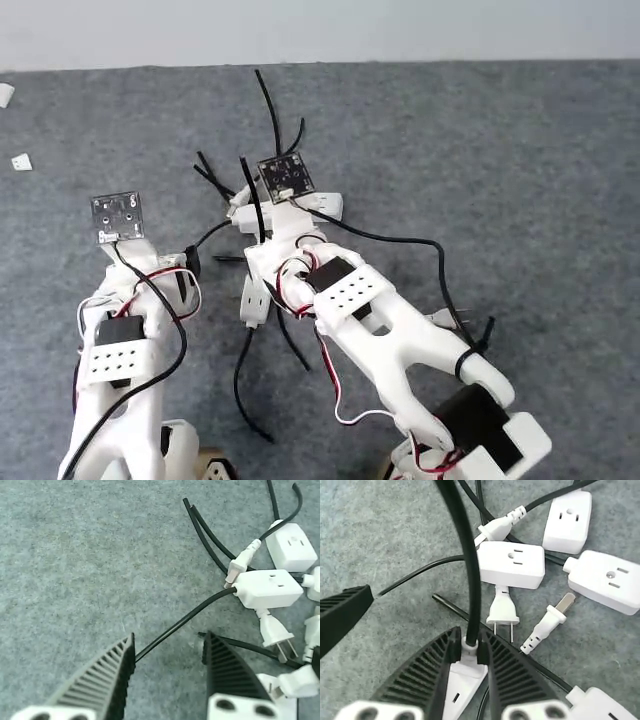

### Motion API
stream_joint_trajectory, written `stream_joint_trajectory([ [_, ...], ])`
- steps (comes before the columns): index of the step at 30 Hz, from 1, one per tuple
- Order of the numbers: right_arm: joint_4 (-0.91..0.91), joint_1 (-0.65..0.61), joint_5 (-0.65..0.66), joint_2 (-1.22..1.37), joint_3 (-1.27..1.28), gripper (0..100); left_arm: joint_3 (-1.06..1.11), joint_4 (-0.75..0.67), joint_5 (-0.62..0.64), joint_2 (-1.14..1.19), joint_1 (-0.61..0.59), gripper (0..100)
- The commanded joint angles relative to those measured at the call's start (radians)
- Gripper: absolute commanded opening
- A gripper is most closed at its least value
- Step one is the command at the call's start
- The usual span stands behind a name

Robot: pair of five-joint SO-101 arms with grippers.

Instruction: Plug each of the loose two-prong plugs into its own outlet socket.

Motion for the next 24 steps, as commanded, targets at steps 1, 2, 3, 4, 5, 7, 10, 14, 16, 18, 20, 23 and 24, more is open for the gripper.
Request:
stream_joint_trajectory([
  [1, 0.012, 0.004, -0.028, 0.008, -0.017, 0.9, -0.013, -0.031, 0.017, -0.025, -0.006, 21],
  [2, 0.01, 0.004, -0.028, 0.008, -0.018, 0.9, -0.013, -0.031, 0.018, -0.025, -0.006, 21],
  [3, 0.01, 0.002, -0.029, 0.007, -0.018, 0.9, -0.013, -0.031, 0.018, -0.025, -0.006, 21],
  [4, 0.01, 0.001, -0.035, 0.007, -0.02, 0.9, -0.015, -0.031, 0.018, -0.025, -0.006, 21],
  [5, 0.008, 0.001, -0.051, 0.007, -0.029, 0.9, -0.015, -0.031, 0.018, -0.025, -0.006, 21],
  [7, 0.012, 0.005, -0.084, 0.01, -0.038, 0.8, -0.015, -0.031, 0.018, -0.025, -0.006, 21],
  [10, 0.01, 0.005, -0.091, 0.015, -0.041, 0.8, -0.015, -0.031, 0.018, -0.025, -0.006, 21],
  [14, 0.01, 0.012, -0.091, 0.015, -0.041, 0.8, -0.015, -0.031, 0.018, -0.025, -0.006, 21],
  [16, 0.01, 0.016, -0.091, 0.015, -0.041, 0.8, -0.015, -0.031, 0.018, -0.025, -0.006, 21],
  [18, 0.01, 0.016, -0.091, 0.015, -0.04, 0.8, -0.015, -0.031, 0.018, -0.025, -0.006, 21],
  [20, 0.012, 0.015, -0.091, 0.015, -0.038, 0.8, -0.015, -0.031, 0.018, -0.025, -0.006, 21],
  [23, 0.012, 0.01, -0.087, 0.007, -0.02, 0.8, -0.015, -0.031, 0.018, -0.025, -0.006, 21],
  [24, 0.012, 0.007, -0.086, 0.007, -0.015, 0.8, -0.015, -0.029, 0.018, -0.025, -0.006, 21],
])
